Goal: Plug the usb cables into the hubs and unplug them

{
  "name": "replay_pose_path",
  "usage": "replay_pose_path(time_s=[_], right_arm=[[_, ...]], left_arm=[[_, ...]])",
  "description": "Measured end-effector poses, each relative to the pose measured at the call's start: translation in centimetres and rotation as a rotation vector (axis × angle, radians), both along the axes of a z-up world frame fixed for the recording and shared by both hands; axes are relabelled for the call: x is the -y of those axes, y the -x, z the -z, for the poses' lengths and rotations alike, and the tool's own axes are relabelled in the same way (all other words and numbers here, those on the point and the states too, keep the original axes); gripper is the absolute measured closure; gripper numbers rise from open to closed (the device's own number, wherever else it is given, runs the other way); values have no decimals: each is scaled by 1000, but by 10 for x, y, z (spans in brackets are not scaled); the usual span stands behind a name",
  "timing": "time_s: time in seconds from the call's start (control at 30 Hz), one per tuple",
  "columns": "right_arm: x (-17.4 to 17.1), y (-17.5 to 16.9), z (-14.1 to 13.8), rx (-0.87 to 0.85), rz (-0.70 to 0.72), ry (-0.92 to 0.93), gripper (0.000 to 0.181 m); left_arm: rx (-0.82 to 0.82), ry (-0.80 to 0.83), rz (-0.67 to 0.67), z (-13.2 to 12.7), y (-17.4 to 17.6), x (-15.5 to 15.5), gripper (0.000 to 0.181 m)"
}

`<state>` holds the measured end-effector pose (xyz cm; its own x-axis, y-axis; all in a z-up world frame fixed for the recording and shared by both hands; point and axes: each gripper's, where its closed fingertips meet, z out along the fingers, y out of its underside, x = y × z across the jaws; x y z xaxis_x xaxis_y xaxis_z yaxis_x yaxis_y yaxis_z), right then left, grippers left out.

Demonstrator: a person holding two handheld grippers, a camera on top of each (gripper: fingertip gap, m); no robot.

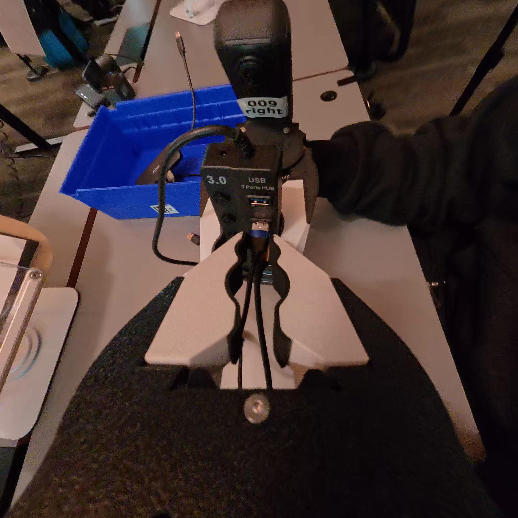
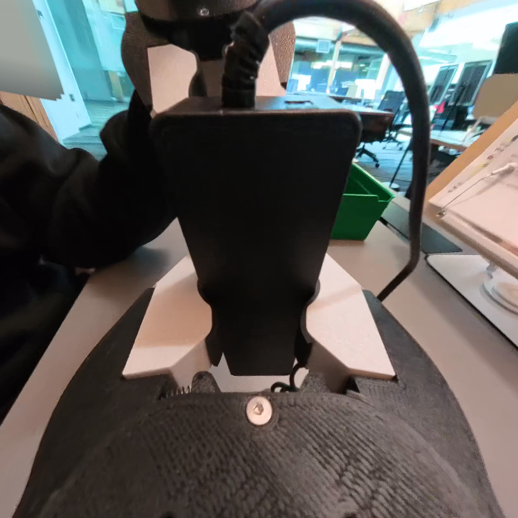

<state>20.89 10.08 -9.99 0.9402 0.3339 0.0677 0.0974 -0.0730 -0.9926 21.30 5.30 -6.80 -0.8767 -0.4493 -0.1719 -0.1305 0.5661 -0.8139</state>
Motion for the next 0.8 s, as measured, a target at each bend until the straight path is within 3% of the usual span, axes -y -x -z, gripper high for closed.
replay_pose_path(time_s=[0.2,0.7,0.8], right_arm=[[0,-5,-3,17,29,-22,119],[3,-8,-7,-19,29,-39,119],[2,-8,-9,-18,34,-44,119]], left_arm=[[-39,70,-37,-6,1,-8,169],[-42,141,14,-7,-1,-9,176],[-34,135,36,-4,-1,-8,164]])
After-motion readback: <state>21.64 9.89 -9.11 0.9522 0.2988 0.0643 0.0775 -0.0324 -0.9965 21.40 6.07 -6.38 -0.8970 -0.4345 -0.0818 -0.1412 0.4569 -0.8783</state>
